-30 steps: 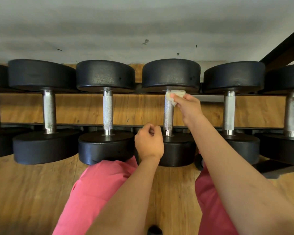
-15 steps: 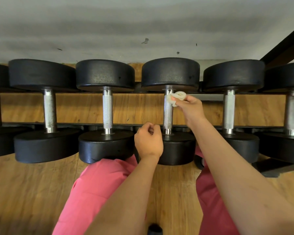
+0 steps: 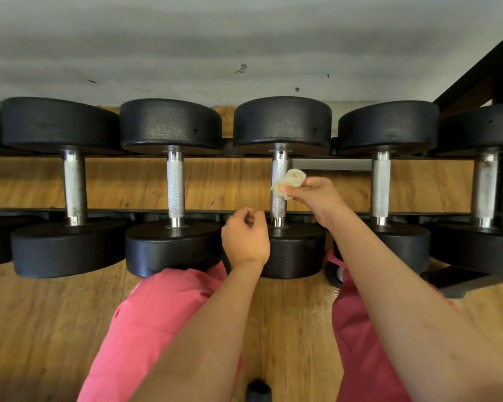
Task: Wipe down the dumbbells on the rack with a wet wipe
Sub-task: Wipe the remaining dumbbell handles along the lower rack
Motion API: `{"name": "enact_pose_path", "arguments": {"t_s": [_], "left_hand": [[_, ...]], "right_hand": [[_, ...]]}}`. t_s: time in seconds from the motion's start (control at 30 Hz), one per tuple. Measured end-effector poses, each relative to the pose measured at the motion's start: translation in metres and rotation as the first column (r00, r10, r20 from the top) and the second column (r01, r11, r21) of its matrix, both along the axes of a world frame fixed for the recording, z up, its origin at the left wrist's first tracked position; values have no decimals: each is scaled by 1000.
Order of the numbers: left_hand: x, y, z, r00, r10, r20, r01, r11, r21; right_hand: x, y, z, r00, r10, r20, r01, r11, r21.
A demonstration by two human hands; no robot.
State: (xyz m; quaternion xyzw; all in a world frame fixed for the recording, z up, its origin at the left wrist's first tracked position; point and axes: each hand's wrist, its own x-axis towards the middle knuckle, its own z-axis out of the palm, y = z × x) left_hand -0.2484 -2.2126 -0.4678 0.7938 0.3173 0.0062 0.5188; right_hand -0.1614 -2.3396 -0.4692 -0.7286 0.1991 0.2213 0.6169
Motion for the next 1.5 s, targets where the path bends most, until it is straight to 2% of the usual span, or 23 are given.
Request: {"name": "enact_pose_path", "arguments": {"t_s": [0.2, 0.43, 0.53, 0.77, 0.87, 1.0, 1.13, 1.23, 1.37, 1.5], "left_hand": [[1, 0, -1, 1000, 8, 3, -8, 1000, 3], [0, 0, 0, 1000, 6, 7, -6, 1000, 3], [0, 0, 1, 1000, 3, 11, -3, 1000, 6], [0, 0, 0, 1000, 2, 10, -3, 1000, 12], [1, 0, -1, 1000, 3, 11, -3, 1000, 23], [1, 0, 0, 1000, 2, 14, -2, 1000, 14], [1, 0, -1, 1000, 2, 13, -2, 1000, 10], [0, 0, -1, 1000, -1, 17, 1, 1000, 13], [0, 1, -3, 1000, -1, 22, 0, 1000, 10], [0, 1, -2, 1000, -1, 27, 1, 1000, 7]], "right_hand": [[-5, -4, -2, 998, 59, -12, -59, 998, -4], [-6, -12, -3, 984, 180, -2, -179, 971, -159], [-12, -8, -2, 958, 282, -51, -287, 937, -197], [-13, -12, 4, 919, 383, -89, -392, 881, -265], [-21, -3, 8, 878, 465, -117, -478, 829, -292], [-19, -5, 9, 894, 430, -126, -447, 840, -307], [-16, -10, 8, 880, 451, -147, -473, 810, -346], [-18, -10, 8, 916, 376, -142, -401, 866, -298], [-21, -7, 8, 971, 194, -138, -217, 960, -179], [-15, -2, 11, 995, -36, -96, 33, 999, -29]]}}
